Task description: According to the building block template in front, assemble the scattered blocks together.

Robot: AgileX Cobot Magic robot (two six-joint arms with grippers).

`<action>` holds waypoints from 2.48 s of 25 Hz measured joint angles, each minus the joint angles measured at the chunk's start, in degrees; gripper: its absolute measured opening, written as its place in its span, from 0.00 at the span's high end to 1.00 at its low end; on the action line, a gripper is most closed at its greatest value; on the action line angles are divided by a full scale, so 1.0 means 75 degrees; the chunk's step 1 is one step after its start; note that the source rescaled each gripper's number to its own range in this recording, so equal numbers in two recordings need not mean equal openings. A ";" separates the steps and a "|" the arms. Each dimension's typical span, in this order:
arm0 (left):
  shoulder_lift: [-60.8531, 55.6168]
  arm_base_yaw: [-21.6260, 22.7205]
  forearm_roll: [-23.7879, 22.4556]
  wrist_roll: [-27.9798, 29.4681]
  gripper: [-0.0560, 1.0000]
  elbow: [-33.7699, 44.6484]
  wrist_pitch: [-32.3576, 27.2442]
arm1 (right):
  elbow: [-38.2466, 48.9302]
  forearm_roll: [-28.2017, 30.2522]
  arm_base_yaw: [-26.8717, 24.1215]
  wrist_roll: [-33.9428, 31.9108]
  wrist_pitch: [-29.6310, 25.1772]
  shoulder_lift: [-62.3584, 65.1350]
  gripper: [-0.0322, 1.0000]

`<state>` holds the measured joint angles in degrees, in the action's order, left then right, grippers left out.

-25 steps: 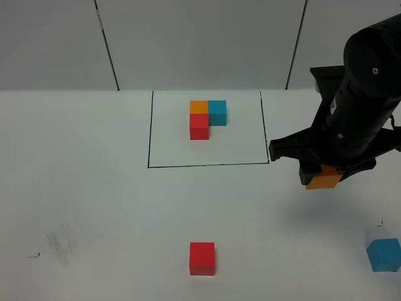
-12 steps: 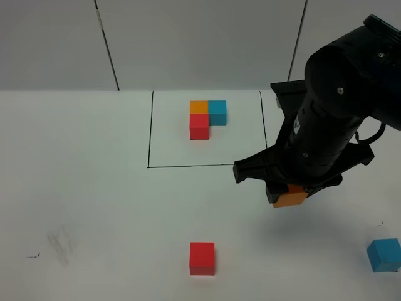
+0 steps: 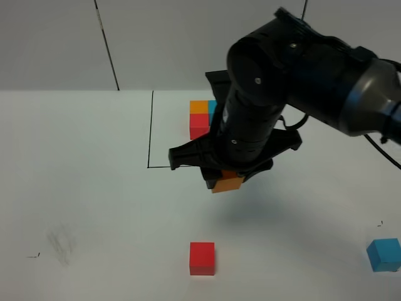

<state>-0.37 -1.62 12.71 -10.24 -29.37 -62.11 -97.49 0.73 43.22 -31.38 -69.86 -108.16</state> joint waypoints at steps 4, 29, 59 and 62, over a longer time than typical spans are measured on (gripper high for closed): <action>0.0000 0.0000 0.0000 0.0000 0.04 0.0000 0.0000 | -0.0372 0.0100 0.0143 -0.0422 0.0020 -0.0550 0.77; 0.0000 0.0000 0.0000 -0.0007 0.04 0.0000 0.0000 | -0.0394 0.1017 0.0901 -0.1694 0.0532 -0.1594 0.77; 0.0000 0.0000 0.0000 -0.0015 0.04 0.0000 0.0000 | -0.0563 0.1003 0.0884 0.0172 0.0528 -0.1834 0.77; 0.0000 0.0000 0.0000 -0.0015 0.04 0.0000 0.0000 | -0.0773 0.0943 0.0783 0.0128 0.0537 -0.1834 0.77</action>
<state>-0.37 -1.62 12.71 -10.35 -29.37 -62.11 -103.29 7.81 49.09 -30.42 -65.83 -121.91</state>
